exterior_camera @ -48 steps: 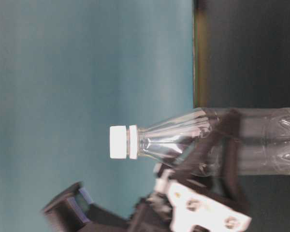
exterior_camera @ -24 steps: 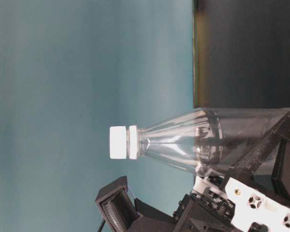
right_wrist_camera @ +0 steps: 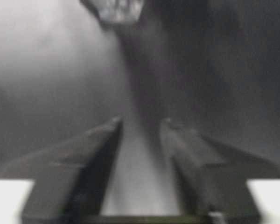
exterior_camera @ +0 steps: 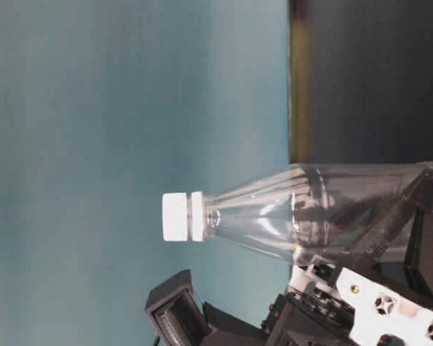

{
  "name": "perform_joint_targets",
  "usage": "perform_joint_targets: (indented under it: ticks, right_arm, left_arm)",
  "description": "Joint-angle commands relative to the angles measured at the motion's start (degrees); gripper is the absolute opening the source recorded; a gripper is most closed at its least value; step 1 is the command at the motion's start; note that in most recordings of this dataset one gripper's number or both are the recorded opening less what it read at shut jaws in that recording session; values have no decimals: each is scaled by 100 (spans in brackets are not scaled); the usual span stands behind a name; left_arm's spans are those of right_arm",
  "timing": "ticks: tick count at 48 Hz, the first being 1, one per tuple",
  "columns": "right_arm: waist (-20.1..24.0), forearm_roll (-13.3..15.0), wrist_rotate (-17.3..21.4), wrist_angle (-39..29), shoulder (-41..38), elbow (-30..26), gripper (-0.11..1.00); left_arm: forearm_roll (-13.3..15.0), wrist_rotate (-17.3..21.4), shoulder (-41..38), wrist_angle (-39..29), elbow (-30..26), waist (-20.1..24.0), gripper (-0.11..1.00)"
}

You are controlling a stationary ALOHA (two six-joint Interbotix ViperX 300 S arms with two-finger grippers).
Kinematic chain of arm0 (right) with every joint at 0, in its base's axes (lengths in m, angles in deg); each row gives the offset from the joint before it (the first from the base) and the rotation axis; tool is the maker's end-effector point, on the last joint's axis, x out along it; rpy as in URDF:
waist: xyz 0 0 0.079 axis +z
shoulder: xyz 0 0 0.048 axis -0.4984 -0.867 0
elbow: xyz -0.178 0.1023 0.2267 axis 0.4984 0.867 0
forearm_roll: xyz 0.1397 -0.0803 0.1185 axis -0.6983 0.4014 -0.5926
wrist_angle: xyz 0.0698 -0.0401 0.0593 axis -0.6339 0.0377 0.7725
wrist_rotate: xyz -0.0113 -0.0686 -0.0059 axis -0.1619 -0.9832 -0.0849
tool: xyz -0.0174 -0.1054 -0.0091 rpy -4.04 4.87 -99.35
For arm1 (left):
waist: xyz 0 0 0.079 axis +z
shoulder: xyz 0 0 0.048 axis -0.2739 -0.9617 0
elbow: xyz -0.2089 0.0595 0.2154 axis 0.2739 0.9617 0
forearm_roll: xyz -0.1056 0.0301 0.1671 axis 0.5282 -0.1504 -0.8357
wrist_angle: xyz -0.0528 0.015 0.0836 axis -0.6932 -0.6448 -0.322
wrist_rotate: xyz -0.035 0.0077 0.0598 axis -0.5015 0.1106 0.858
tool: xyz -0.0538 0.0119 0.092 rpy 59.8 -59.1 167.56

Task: Open the bottle cap by holding the bottle with the left arm and twisting the cap with the right arm.
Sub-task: 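Swing the right gripper over above the bottle's white cap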

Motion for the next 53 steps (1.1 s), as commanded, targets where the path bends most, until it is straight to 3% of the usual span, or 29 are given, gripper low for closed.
perform_joint_targets:
  ticks: [1,6,8,13,22,28,35,45,53]
  right_arm:
    - [18,-167,70,-527,-492,-853,53]
    - [18,-387,79,-1160,-1213,-1740,78]
    - [18,-431,79,-1362,-1450,-2030,82]
    - [18,-527,202,-1819,-2013,-2830,81]
    - [-70,-554,1046,-2435,-2874,-4096,81]
    - [-88,-554,1354,-2663,-3331,-4729,81]
    - [-88,-589,1617,-2892,-3700,-5054,81]
    - [-193,-738,3146,-3023,-4034,-5326,81]
    - [-185,-756,3313,-2936,-4210,-5361,81]
  left_arm:
    - [-26,9,0,-79,-18,-18,82]
    - [-26,9,0,-167,-18,-18,82]
    - [-18,9,0,-185,-9,-26,82]
    - [-26,9,-9,-211,-9,-26,82]
    - [-26,9,-18,-325,-26,-18,82]
    - [-26,9,-18,-334,-18,-26,82]
    - [-26,9,-26,-334,-18,-26,82]
    - [-26,9,-35,-334,-44,-26,82]
    - [-26,9,-44,-334,-44,-26,82]
